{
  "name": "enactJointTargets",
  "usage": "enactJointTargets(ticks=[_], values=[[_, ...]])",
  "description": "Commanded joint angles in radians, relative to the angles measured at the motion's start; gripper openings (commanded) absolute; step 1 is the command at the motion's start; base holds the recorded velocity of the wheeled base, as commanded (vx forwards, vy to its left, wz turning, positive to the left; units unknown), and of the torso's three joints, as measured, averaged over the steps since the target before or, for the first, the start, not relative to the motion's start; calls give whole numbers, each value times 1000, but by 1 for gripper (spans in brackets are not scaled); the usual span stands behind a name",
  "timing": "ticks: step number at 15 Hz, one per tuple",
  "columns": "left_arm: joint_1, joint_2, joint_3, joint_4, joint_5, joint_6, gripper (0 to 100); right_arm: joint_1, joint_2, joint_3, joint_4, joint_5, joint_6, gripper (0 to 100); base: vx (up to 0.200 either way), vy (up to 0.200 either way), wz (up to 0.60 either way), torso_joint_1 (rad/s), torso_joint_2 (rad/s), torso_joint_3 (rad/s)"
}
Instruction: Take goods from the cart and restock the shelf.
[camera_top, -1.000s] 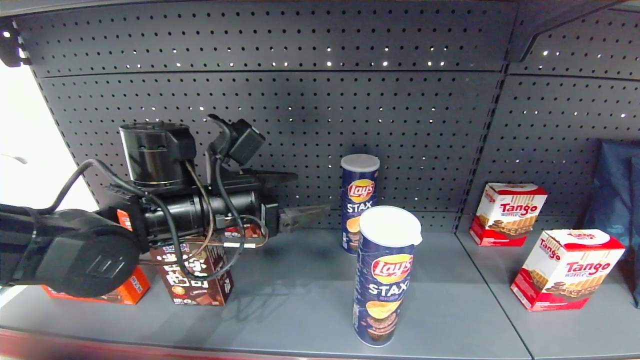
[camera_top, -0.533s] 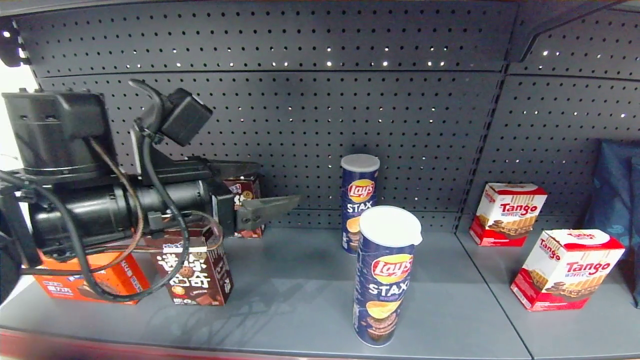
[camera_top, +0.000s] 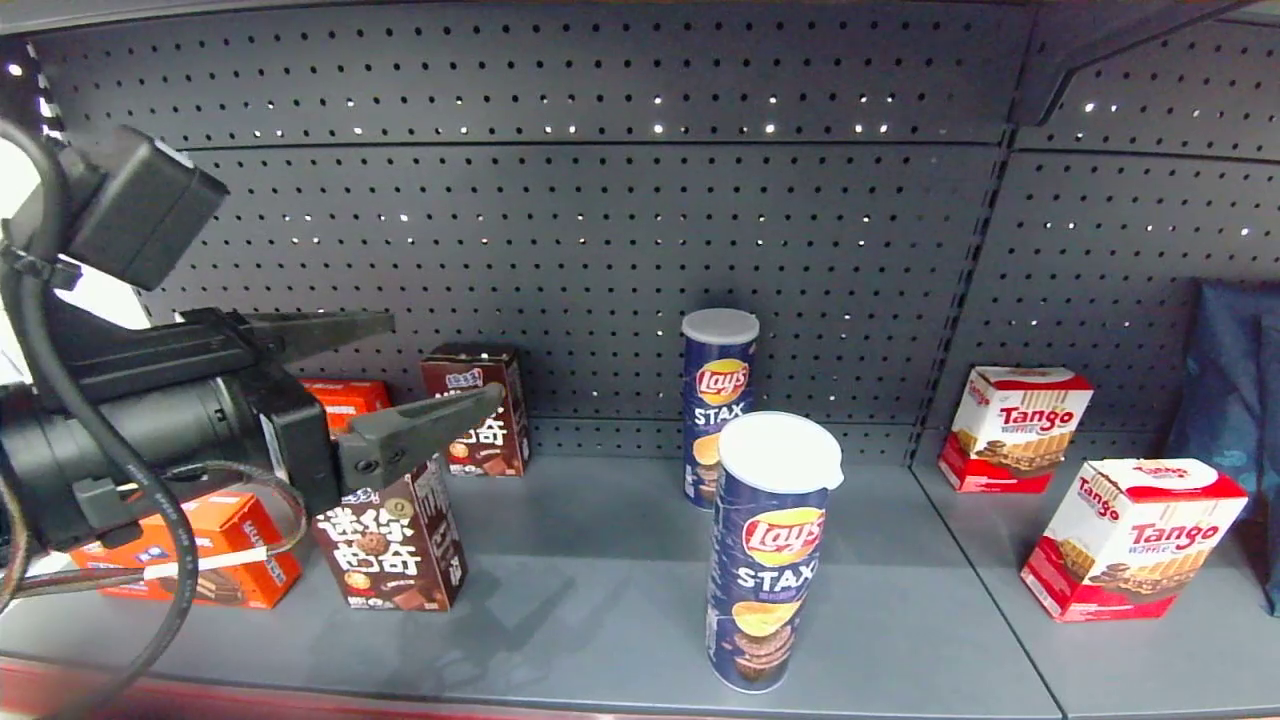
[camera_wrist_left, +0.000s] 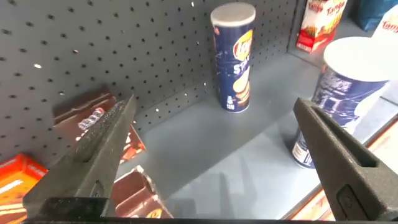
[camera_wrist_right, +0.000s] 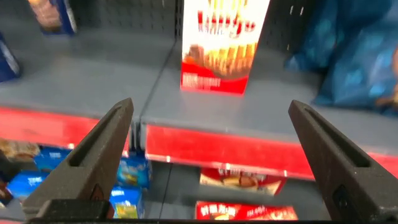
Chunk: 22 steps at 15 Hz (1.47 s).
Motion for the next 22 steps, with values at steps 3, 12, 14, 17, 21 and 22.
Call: enactJointTargets(ticks=[3,12,14,17,21,22], values=[[6,-26,9,-9,0,-2,100,75,402,-376,33,103,-9,100,0,0,0,0,0,0],[5,-20,22,-9,-3,-2,100,589,980,-361,-346,-63,8,100,0,0,0,0,0,0],[3,-20,34,-10,-3,-2,100,613,1040,-343,-412,-66,12,100,0,0,0,0,0,0],[3,-22,38,-12,-5,-2,100,616,1106,-346,-406,-72,11,100,0,0,0,0,0,0],[-3,-26,57,-12,-5,-1,100,624,1198,-352,-408,-121,31,100,0,0,0,0,0,0],[-2,-28,65,-12,-5,-1,100,622,1218,-353,-408,-140,34,100,0,0,0,0,0,0]])
